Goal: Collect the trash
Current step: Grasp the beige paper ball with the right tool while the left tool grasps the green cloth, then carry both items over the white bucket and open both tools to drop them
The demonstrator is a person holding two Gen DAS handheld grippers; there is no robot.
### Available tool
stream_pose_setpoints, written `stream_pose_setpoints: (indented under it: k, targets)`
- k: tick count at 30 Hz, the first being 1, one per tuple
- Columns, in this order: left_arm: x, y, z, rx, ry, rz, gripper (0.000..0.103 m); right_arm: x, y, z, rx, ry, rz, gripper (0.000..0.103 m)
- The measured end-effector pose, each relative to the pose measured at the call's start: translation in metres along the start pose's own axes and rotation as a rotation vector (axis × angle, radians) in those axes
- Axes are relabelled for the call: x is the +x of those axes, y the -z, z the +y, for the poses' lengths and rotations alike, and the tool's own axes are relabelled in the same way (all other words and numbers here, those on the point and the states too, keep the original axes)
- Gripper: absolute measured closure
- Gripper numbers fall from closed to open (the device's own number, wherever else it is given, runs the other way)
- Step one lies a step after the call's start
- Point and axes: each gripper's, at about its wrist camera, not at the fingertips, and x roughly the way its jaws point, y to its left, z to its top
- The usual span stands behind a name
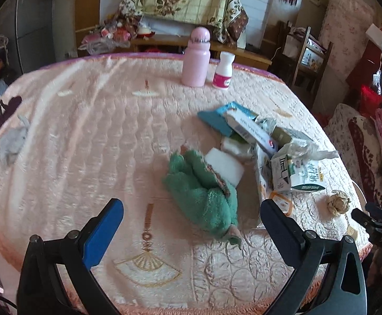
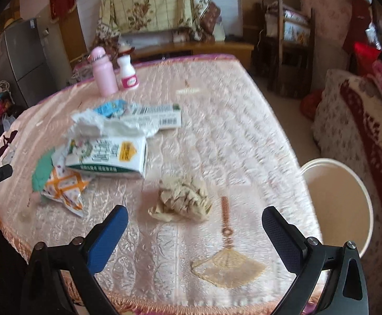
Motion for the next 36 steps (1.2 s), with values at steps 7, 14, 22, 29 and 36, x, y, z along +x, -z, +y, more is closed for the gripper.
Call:
stream_pose_setpoints:
  k: [7,14,22,29,36]
  targets:
    - [0.035,-0.001,-0.002,-0.023,0.014,0.050,0.000,0.039,-0.006,-0.001,0.033,-0.045,0.055,0.021]
    - [0.056,0.000,0.005,-0.092,0.119,0.107,0.048,0.058,-0.009,0.006,0.029,-0.057,0.078,0.064]
    - [0.006,-0.006,0.001,0.000,0.072,0.038,0.054,0.022,-0.012,0.014,0.015,-0.106,0.012,0.065]
    - [-0.050,-0.024,-0.047,0.108,0.150,-0.051,0.054,-0.013,-0.015,0.006,0.025,-0.100,-0.052,0.065]
    - [-0.049,-0.029,-0.150,0.246,0.319,-0.033,0.054,-0.028,-0.016,-0.035,0.084,-0.030,-0.061,0.065]
